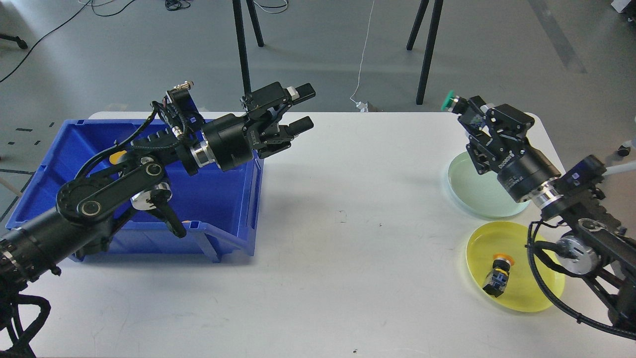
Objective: Pass button and place on color plate
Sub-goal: 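Lower the green button onto the pale green plate and release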
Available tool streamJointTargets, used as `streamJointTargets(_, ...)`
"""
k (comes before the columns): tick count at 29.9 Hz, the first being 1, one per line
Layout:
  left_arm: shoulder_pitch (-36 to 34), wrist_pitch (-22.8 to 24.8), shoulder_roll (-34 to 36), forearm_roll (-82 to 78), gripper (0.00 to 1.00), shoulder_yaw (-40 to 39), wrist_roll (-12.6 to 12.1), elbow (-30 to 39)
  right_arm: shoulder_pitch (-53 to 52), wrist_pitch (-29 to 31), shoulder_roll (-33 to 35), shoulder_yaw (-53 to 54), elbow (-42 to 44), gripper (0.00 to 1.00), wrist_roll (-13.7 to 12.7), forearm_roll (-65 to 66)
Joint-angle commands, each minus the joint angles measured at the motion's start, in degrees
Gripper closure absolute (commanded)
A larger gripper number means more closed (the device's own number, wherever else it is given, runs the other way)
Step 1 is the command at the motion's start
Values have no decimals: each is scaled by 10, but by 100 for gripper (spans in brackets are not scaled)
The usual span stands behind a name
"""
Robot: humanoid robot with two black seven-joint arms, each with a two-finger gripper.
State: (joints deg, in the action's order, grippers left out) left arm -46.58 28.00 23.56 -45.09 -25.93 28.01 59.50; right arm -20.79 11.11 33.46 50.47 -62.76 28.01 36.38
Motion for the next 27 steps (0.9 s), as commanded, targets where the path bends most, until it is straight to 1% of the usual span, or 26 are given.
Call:
streamJointTargets(1,0,0,0,0,8,0,0,0,8,-3,13,-19,70,99,0,5)
streamJointTargets(4,0,0,-1,7,8,0,0,0,1,-7,13,-54,121,99,0,5)
streamJointTargets(8,1,0,-1,13,8,0,0,0,-8,-32,-1,-91,158,94,0,5)
streamJointTargets(11,3,0,-1,13,8,0,0,0,-17,-51,-24,-112,184,87,0,4)
streamJointTargets(13,3,0,-1,13,8,0,0,0,-21,-53,-32,-114,191,78,0,3)
streamJointTargets(15,3,0,-1,13,8,0,0,0,-21,-53,-33,-115,191,73,-2,2)
streamJointTargets(16,3,0,-1,13,8,0,0,0,-21,-53,-34,-115,191,67,-6,1)
streamJointTargets(19,3,0,-1,13,8,0,0,0,-22,-53,-34,-114,190,55,-9,-1)
streamJointTargets(20,3,0,-1,13,8,0,0,0,-23,-56,-34,-114,190,49,-10,-1)
streamJointTargets(23,3,0,-1,13,8,0,0,0,-25,-56,-35,-114,191,44,-10,-1)
streamJointTargets(27,3,0,-1,13,8,0,0,0,-25,-56,-35,-114,193,43,-11,-1)
